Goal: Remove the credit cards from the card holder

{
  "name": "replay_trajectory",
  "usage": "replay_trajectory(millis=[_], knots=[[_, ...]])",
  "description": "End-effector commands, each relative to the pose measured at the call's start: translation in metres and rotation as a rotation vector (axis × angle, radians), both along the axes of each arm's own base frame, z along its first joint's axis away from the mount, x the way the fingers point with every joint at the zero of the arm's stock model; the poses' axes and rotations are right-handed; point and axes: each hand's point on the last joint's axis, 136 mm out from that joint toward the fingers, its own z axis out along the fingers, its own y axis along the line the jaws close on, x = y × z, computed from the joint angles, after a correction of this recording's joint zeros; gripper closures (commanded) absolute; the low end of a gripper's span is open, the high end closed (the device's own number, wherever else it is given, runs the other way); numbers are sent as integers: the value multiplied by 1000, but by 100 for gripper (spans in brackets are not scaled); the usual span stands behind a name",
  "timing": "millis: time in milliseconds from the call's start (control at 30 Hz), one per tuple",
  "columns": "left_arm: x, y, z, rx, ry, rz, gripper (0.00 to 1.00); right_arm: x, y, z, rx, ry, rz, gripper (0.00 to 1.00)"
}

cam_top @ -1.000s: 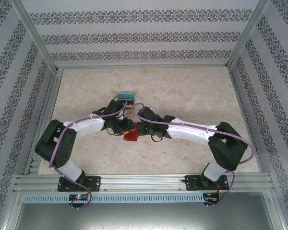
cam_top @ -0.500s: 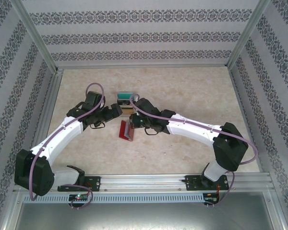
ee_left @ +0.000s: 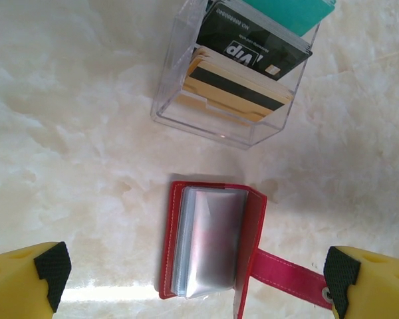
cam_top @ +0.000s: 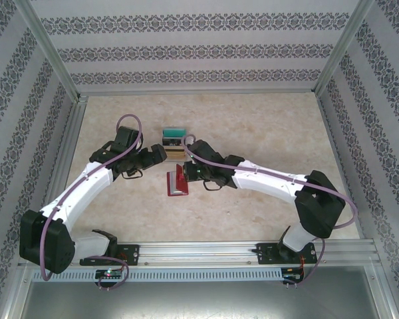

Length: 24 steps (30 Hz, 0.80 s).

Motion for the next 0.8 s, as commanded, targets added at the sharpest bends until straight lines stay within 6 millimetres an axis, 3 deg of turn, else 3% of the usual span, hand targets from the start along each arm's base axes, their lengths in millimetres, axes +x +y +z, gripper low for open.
replay_trajectory(millis=[0, 200, 367, 467, 500, 600, 667, 767], knots=[[-5, -6, -6, -38, 4, -44, 1, 0, -36, -16, -61, 11, -80, 100], [-12, -14, -20, -77, 34, -80, 7, -4, -77, -48, -160, 49, -144, 100], [-15, -27, -28, -138, 58, -123, 20, -3, -107, -72, -288, 78, -201, 99], [-16, -34, -30, -173, 63, -148, 28, -1, -108, -74, -323, 87, -194, 84], [-16, -36, -31, -184, 65, -157, 32, 0, -106, -71, -320, 86, -189, 74], [-16, -43, -32, -202, 62, -179, 40, 2, -98, -55, -297, 56, -182, 63], [-17, -47, -34, -203, 67, -188, 48, 5, -96, -44, -283, 34, -195, 50], [-18, -53, -39, -211, 75, -206, 51, 8, -87, -29, -247, 16, -194, 43]])
